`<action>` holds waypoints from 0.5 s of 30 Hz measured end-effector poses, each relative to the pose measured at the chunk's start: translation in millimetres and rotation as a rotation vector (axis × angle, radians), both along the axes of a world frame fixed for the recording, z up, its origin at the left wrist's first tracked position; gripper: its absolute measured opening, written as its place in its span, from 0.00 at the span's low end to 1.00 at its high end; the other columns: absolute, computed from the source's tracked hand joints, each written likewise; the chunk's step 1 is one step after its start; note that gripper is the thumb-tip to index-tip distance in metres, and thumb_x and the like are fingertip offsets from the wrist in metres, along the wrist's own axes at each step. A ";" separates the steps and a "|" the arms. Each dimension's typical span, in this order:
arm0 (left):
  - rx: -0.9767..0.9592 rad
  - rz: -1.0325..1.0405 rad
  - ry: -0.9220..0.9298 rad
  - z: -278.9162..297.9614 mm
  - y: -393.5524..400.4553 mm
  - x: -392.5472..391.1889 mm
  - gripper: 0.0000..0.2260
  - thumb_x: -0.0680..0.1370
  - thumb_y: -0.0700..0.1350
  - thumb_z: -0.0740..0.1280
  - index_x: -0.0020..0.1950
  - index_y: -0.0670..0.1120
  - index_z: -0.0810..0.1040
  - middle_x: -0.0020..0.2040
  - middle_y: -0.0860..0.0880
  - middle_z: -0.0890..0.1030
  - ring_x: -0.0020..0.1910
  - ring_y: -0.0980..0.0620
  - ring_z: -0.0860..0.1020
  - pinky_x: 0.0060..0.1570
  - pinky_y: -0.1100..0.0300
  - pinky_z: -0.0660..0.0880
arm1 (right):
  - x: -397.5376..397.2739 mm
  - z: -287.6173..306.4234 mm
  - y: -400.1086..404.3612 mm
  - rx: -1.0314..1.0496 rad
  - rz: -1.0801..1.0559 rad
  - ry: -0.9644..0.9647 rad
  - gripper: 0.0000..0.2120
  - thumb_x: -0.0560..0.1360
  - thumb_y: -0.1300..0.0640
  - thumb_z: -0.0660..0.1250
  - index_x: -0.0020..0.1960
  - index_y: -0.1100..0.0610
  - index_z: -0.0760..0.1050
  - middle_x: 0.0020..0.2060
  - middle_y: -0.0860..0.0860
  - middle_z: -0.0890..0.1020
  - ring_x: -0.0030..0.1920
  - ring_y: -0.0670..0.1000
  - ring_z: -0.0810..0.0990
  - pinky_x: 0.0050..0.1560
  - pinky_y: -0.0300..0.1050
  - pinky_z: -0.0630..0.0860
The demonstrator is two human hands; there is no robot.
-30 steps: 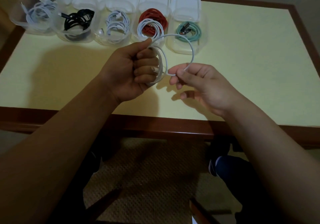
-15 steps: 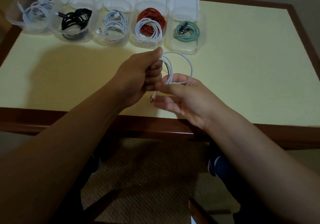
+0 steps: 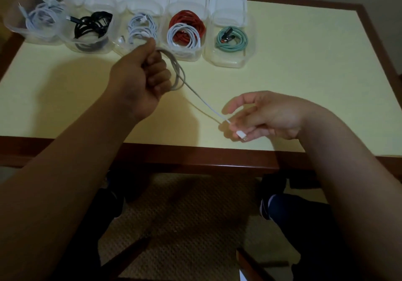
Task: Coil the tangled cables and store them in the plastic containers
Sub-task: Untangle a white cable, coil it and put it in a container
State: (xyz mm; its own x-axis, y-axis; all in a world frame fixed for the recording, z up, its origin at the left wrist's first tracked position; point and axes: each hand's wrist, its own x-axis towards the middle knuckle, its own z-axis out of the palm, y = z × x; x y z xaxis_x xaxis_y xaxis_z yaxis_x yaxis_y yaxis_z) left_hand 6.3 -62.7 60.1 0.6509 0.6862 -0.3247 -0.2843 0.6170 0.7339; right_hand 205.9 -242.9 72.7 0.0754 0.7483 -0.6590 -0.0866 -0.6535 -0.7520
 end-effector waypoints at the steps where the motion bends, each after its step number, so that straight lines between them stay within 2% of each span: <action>1: -0.003 -0.042 -0.009 -0.8 -3.1 1.1 0.20 0.85 0.50 0.59 0.34 0.49 0.63 0.28 0.53 0.57 0.26 0.56 0.56 0.24 0.63 0.57 | -0.9 -3.1 -0.9 0.005 0.046 0.018 0.28 0.64 0.61 0.78 0.63 0.60 0.77 0.47 0.59 0.87 0.45 0.56 0.88 0.42 0.43 0.85; 5: -0.013 -0.260 -0.060 1.4 -14.8 5.0 0.20 0.84 0.51 0.59 0.33 0.49 0.62 0.29 0.53 0.54 0.26 0.56 0.54 0.24 0.64 0.56 | -15.4 -12.2 5.6 0.170 -0.052 0.063 0.17 0.71 0.50 0.73 0.55 0.58 0.80 0.47 0.55 0.87 0.48 0.55 0.86 0.53 0.51 0.84; 7: -0.021 -0.360 -0.059 0.5 -23.1 8.6 0.20 0.84 0.51 0.59 0.33 0.49 0.62 0.29 0.53 0.52 0.26 0.55 0.52 0.24 0.64 0.55 | -25.1 -11.1 12.6 0.267 -0.169 0.109 0.19 0.75 0.43 0.68 0.55 0.57 0.79 0.46 0.51 0.86 0.42 0.51 0.83 0.49 0.49 0.81; 11: -0.061 -0.523 -0.069 -4.4 -35.9 15.8 0.21 0.83 0.52 0.57 0.31 0.49 0.65 0.28 0.53 0.53 0.24 0.57 0.55 0.23 0.65 0.56 | -44.0 -9.0 19.1 0.323 -0.323 0.303 0.15 0.80 0.44 0.64 0.52 0.55 0.78 0.42 0.50 0.81 0.31 0.48 0.76 0.30 0.40 0.71; 15: 0.052 -0.537 0.069 -5.7 -40.5 16.3 0.21 0.84 0.51 0.58 0.32 0.49 0.63 0.29 0.52 0.53 0.26 0.55 0.55 0.23 0.64 0.60 | -51.6 -10.2 19.7 0.297 -0.307 0.164 0.17 0.83 0.43 0.64 0.45 0.55 0.79 0.35 0.55 0.75 0.27 0.50 0.69 0.28 0.42 0.64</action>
State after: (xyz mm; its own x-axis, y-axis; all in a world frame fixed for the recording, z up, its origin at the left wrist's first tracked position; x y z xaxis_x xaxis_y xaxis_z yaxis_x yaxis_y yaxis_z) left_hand 22.6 -103.2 54.4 0.8928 0.2788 -0.3537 0.1111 0.6248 0.7729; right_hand 154.3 -223.2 62.4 0.2361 0.8659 -0.4410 -0.3764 -0.3369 -0.8630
